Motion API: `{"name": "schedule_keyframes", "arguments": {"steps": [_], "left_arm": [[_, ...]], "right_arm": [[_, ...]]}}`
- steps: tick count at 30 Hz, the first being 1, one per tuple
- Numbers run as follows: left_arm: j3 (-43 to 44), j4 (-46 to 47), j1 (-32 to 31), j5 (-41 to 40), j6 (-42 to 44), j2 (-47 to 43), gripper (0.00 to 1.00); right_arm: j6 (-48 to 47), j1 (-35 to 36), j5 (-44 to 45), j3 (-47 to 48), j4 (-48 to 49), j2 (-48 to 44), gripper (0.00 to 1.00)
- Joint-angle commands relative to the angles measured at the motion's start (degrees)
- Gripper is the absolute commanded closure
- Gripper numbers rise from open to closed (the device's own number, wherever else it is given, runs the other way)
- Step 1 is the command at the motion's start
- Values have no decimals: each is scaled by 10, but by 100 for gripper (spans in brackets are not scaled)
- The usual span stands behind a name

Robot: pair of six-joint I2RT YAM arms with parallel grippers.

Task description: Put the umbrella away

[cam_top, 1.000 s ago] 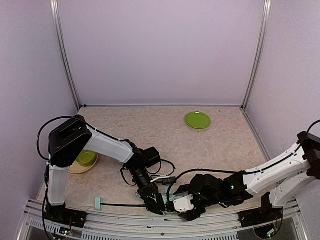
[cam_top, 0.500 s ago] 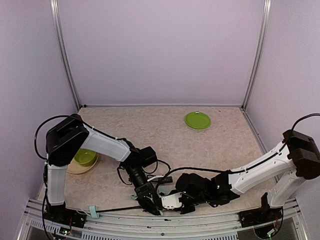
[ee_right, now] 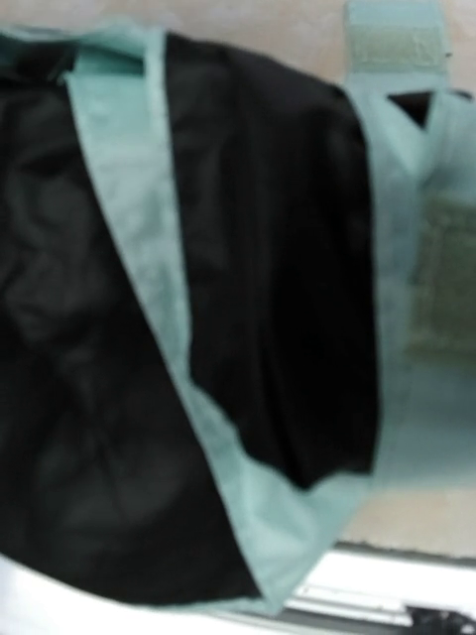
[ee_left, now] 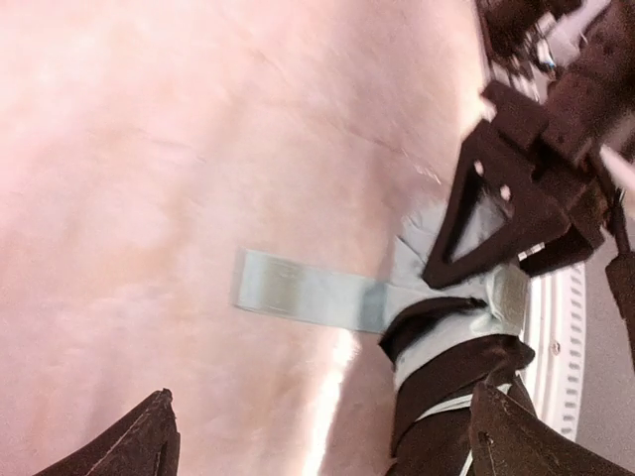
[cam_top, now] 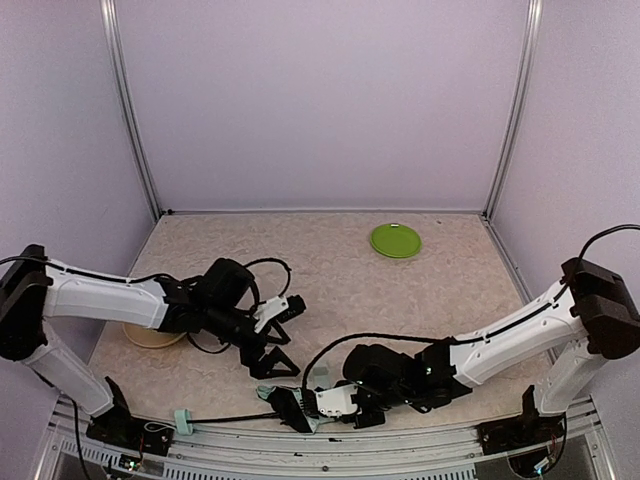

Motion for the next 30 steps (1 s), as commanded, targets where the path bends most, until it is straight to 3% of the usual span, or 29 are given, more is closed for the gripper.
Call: {"name": "schedule_keyframes", "arguments": {"steps": [1,3,6,10,12,19,24,30], "left_arm": [[-86,201,30,-135,-61,-169,1],[-123,243,31,-158,-59,-238,1],[-138,226,4,-170,-10,-325,1],[-153,147,-110,-223,102,-410,7],[-161,95,-153,-245,115,-421,11],[-129,-20,-294,-289,141,-317,29],[-107,-15,-308,-350,207,-200,3],[-77,-9,-282,-399,229,-91,1]], "right_arm": [[27,6,-55,1,-91,29,85],[34,2,-66,8,-103,33,86],[62,-19,-120,29,-137,44,86],[106,-58,-206,73,-205,83,86],[128,-75,-244,93,-229,116,86],[177,-131,-329,124,-251,173,87],[175,-137,-385,165,-253,209,87],[176,-148,-396,172,-250,228,87]]}}
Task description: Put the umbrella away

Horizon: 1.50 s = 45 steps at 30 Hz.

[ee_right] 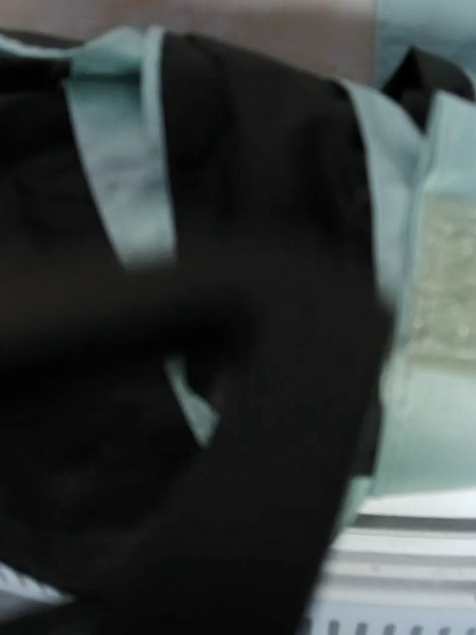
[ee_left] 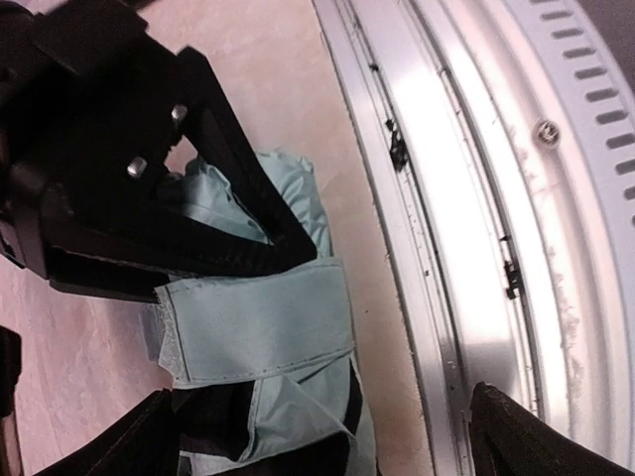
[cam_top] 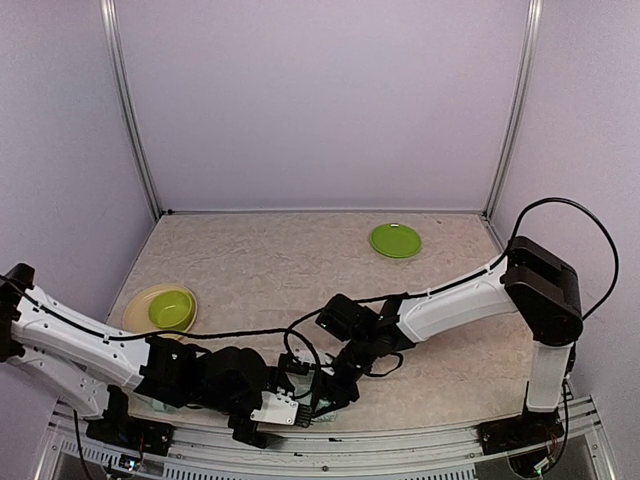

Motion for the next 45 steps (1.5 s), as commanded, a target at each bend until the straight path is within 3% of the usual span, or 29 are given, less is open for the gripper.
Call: {"name": "schedule_keyframes", "arguments": {"steps": [1,8,13,20,23,25,28,33,35,41,45], "left_arm": [[37,-12,25,-37,23,55,1],[64,-97,42,-12,2,117,2],[82,-114,53,-15,2,170,17],[79,-112,54,-7,2,209,56],[71,-101,55,-9,3,207,78],[66,-89,56,-18,-3,203,99],[66,-78,57,-27,-15,204,100],[76,-47,84,-50,-60,191,100],[83,-30,106,-54,-85,170,100],[102,15,136,-90,-109,79,100],[161,-27,137,-120,-84,46,100]], "right_arm": [[14,-6,17,-35,-90,54,87],[23,-29,-8,-44,-62,40,88],[29,-41,-18,-40,-54,33,88],[56,-60,-30,-63,-15,6,86],[64,-69,-31,-72,1,-11,85],[66,-73,-32,-74,4,-18,84],[68,-76,-33,-79,10,-28,77],[69,-90,-31,-99,24,-77,48],[66,-105,-25,-119,38,-119,41],[50,-150,22,-202,131,-305,33],[28,-151,52,-265,231,-398,31]]}}
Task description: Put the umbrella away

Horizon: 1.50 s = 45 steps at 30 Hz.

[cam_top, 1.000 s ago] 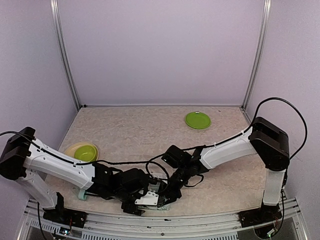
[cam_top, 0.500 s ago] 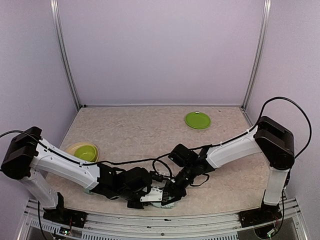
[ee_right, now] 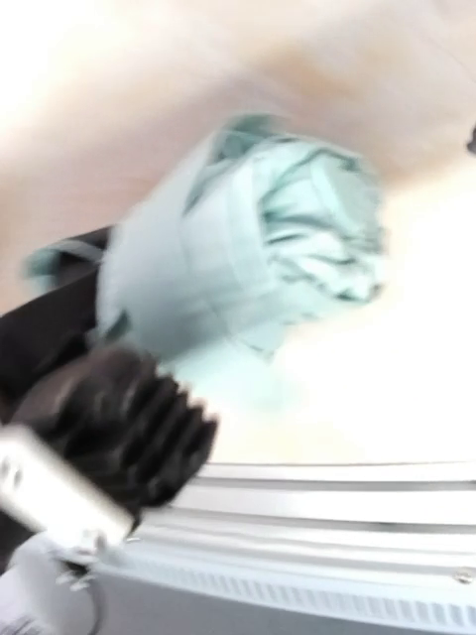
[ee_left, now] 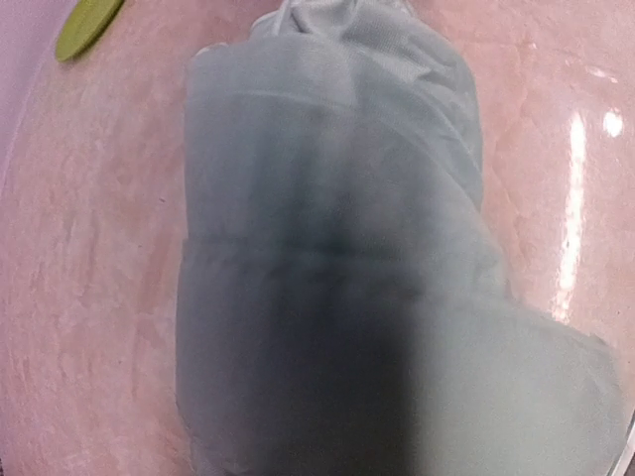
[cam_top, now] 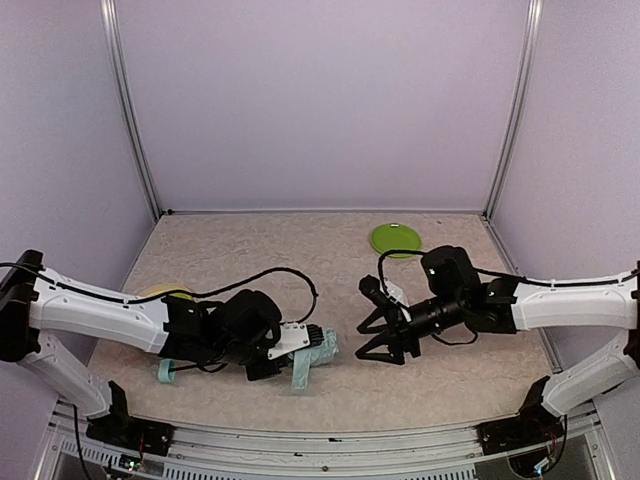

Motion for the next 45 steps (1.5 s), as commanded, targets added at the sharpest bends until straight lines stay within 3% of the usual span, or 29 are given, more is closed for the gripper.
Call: {"name": "schedule_keyframes", "arguments": {"steps": [1,4,8,13,17,24,31,34,39,45], "left_arm": [[83,-29,-1,-45,14,-46,100],[135,-70,-6,-69,35,-53,100],[172,-83,-23,-171,72,-52,100],[158,-18,-42,-264,131,-44,100],[150,-1,-31,-206,121,-48,100],[181,-25,-26,-130,72,-71,100],[197,-73,-49,100,109,-162,100],[213,-121,-51,160,137,-185,100],[233,-151,-53,151,152,-187,100],[255,-141,-51,135,159,-180,100]], "right_arm": [[-24,1,38,-59,137,-75,31],[-6,1,32,-87,219,-93,31],[72,1,75,-81,253,-72,34],[153,0,94,-99,293,-81,36],[158,-12,99,-122,269,-94,35],[108,-19,32,-100,228,-68,34],[-5,-20,-37,-85,236,-76,30],[-57,-20,-56,-87,237,-96,28],[-83,-14,-118,-84,245,-90,22],[-94,37,-141,-92,230,-75,22]]}}
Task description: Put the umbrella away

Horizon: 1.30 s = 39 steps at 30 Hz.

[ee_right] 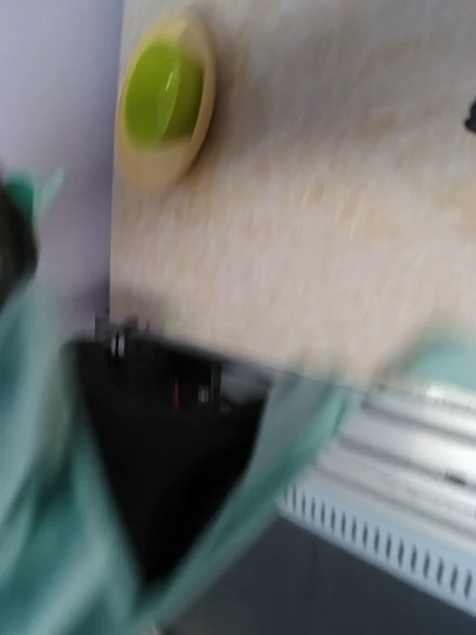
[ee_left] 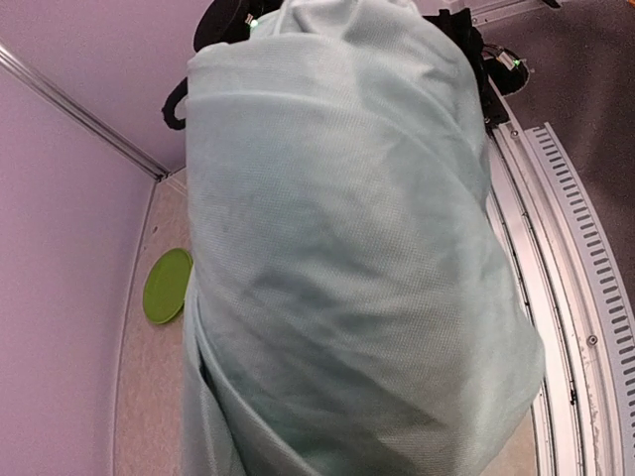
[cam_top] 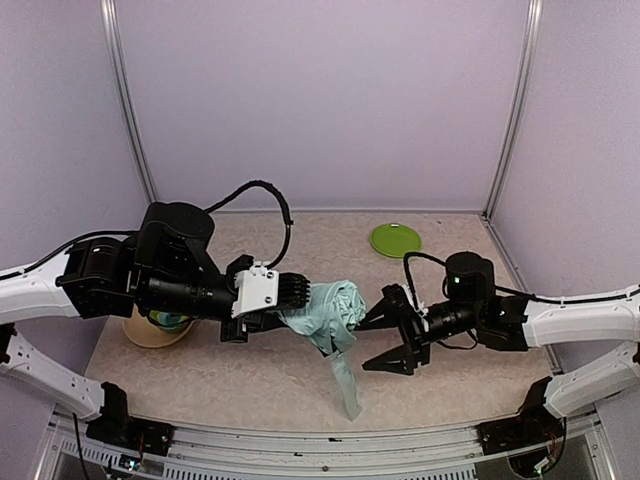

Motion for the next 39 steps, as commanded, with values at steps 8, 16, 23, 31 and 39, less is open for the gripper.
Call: {"name": "schedule_keyframes", "arguments": {"steps": [8,16,23,31,39], "left_arm": [[75,30,-3,52,20,11,100],[91,32,1,48,33,10,100],[94,34,9,47,34,12,100],[96,35,21,80,20,6,100],[136,67,14,238,-37,57,100]], "right_arm": [[3,45,26,-18,129,125,21],[32,46,-34,-13,197,210,31],[57,46,-38,-26,233,225,70],[64,39,0,-50,222,221,100],[-5,-41,164,127,175,312,100]]}}
